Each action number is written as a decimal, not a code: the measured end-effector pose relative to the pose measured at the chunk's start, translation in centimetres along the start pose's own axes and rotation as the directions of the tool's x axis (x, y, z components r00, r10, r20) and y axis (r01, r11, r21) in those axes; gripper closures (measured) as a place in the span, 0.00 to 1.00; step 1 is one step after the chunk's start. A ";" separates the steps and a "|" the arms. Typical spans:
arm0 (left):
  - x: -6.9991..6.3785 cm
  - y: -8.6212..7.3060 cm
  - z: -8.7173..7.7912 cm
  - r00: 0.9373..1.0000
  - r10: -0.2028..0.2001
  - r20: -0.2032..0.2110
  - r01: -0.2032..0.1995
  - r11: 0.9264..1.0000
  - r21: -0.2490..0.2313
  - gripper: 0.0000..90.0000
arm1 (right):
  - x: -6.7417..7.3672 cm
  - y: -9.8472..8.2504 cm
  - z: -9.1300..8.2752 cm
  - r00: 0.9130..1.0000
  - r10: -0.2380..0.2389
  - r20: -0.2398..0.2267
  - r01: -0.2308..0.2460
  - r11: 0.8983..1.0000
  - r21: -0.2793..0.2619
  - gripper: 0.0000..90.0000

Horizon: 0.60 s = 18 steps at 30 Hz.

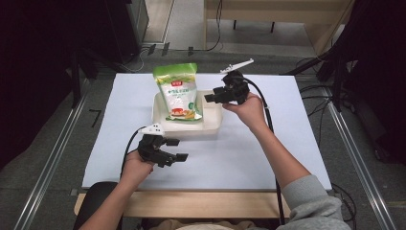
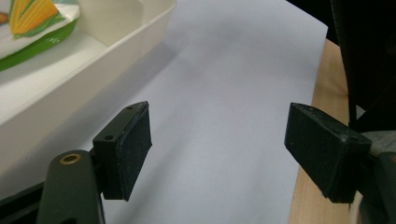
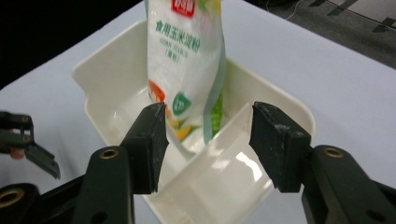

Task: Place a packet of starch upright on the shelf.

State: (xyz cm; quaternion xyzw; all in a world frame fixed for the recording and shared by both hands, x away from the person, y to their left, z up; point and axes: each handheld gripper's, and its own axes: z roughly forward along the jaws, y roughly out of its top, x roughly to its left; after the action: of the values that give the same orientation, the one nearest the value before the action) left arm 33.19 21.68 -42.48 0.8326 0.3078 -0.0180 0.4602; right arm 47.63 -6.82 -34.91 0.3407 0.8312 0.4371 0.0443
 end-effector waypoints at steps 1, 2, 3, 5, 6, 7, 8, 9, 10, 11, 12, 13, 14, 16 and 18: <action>0.0 0.0 0.0 1.000 0.002 0.000 -0.002 1.000 0.001 0.26 | 0.0 -0.4 -0.2 1.000 -0.003 0.000 0.003 1.000 0.004 0.52; 0.0 0.0 0.0 1.000 0.002 -0.001 -0.002 1.000 0.002 0.26 | 0.0 -0.8 -0.4 1.000 -0.001 0.008 0.001 1.000 0.007 0.52; 0.0 0.0 0.0 1.000 0.002 -0.001 -0.002 1.000 0.002 0.26 | -0.1 -1.2 -0.6 1.000 -0.004 0.009 0.004 1.000 0.004 0.52; 0.0 0.0 0.0 1.000 0.002 -0.002 -0.002 1.000 0.003 0.26 | -0.1 -2.0 -1.1 1.000 -0.001 0.009 0.000 1.000 0.006 0.52; 0.0 0.0 0.0 1.000 0.002 -0.003 -0.002 1.000 0.003 0.26 | -0.1 -2.4 -1.3 1.000 0.001 0.007 -0.001 1.000 0.001 0.52; 0.0 0.0 0.0 1.000 0.002 -0.003 -0.002 1.000 0.001 0.26 | -0.2 -2.9 -1.5 1.000 0.003 0.005 -0.003 1.000 -0.002 0.52; 0.0 0.0 0.0 1.000 0.000 -0.002 0.000 1.000 0.000 0.26 | -0.2 -3.3 -1.7 1.000 0.006 0.005 -0.006 1.000 -0.001 0.52; 0.0 0.0 0.0 1.000 0.000 -0.004 0.000 1.000 0.001 0.26 | -0.1 -3.7 -1.9 1.000 0.009 0.007 -0.009 1.000 0.000 0.52; 0.0 0.0 0.0 1.000 0.001 -0.004 -0.001 1.000 0.001 0.26 | -0.1 -4.2 -2.0 1.000 0.007 0.009 -0.007 1.000 0.000 0.52; 0.0 0.0 0.0 1.000 0.001 -0.002 -0.001 1.000 0.001 0.26 | -0.1 -4.7 -2.2 1.000 0.010 0.005 -0.010 1.000 0.002 0.51; 0.0 0.0 0.0 1.000 0.001 -0.004 -0.001 1.000 0.001 0.26 | -0.1 -5.2 -2.3 1.000 0.009 0.004 -0.009 1.000 -0.002 0.51; 0.0 0.0 0.0 1.000 0.000 -0.004 0.000 1.000 0.001 0.26 | 0.0 -5.6 -2.4 1.000 0.009 0.003 -0.009 1.000 -0.006 0.50; 0.0 0.0 0.0 1.000 0.000 -0.004 0.000 1.000 0.002 0.26 | 0.0 -6.1 -2.5 1.000 0.000 0.001 0.000 1.000 -0.010 0.49; 0.0 0.0 0.0 1.000 0.001 -0.008 -0.001 1.000 0.006 0.26 | 0.1 -6.9 -2.9 1.000 -0.009 0.001 0.009 1.000 -0.013 0.48; 0.0 0.0 0.0 1.000 0.001 -0.006 -0.001 1.000 0.005 0.26 | 0.2 -7.7 -3.2 1.000 -0.005 0.001 0.005 1.000 -0.013 0.48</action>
State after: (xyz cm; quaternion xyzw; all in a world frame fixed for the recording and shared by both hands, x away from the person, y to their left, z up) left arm 33.20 21.66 -42.50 0.8340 0.3088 -0.0159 0.4570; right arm 42.21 -11.96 -38.73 0.3384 0.8292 0.4422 0.0483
